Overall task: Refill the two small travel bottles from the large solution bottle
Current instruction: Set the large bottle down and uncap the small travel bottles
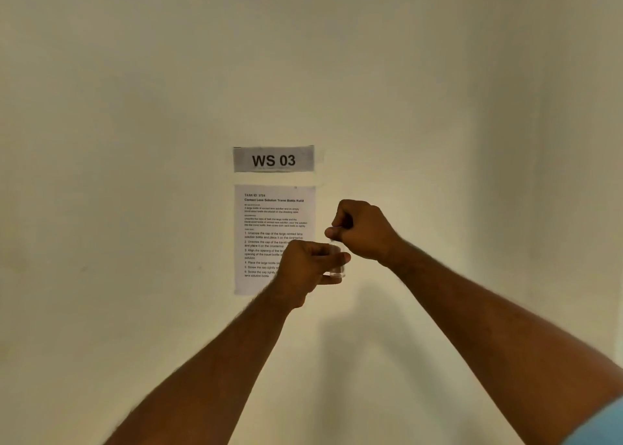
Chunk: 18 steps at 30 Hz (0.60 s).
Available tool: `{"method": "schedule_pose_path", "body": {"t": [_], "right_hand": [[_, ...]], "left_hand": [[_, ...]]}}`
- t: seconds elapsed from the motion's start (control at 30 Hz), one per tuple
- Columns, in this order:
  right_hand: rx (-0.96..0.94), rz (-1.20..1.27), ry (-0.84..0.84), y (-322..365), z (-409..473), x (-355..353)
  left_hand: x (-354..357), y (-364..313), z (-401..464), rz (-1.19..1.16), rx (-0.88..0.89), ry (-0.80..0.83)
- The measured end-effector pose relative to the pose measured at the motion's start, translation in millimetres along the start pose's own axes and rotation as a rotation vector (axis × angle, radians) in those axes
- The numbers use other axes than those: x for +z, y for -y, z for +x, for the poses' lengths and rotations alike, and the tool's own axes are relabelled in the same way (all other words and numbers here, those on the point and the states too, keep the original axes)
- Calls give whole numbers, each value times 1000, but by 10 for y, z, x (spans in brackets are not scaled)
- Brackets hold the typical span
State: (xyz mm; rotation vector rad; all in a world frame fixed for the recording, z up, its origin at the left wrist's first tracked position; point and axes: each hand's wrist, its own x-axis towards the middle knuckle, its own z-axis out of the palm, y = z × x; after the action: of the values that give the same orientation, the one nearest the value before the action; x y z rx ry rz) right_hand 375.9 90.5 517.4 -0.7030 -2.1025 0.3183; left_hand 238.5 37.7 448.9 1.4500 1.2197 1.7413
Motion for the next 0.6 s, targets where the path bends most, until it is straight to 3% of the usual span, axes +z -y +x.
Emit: {"method": "schedule_pose_path", "body": {"t": [0.23, 0.4, 0.6], "right_hand": [[-85, 132, 29, -27, 16, 14], [-77, 305, 176, -57, 4, -65], [28, 374, 29, -27, -11, -61]], "left_hand": [[-6, -130, -62, -2, -5, 77], [-11, -155, -97, -26, 4, 45], [-4, -272, -112, -3, 6, 57]]}}
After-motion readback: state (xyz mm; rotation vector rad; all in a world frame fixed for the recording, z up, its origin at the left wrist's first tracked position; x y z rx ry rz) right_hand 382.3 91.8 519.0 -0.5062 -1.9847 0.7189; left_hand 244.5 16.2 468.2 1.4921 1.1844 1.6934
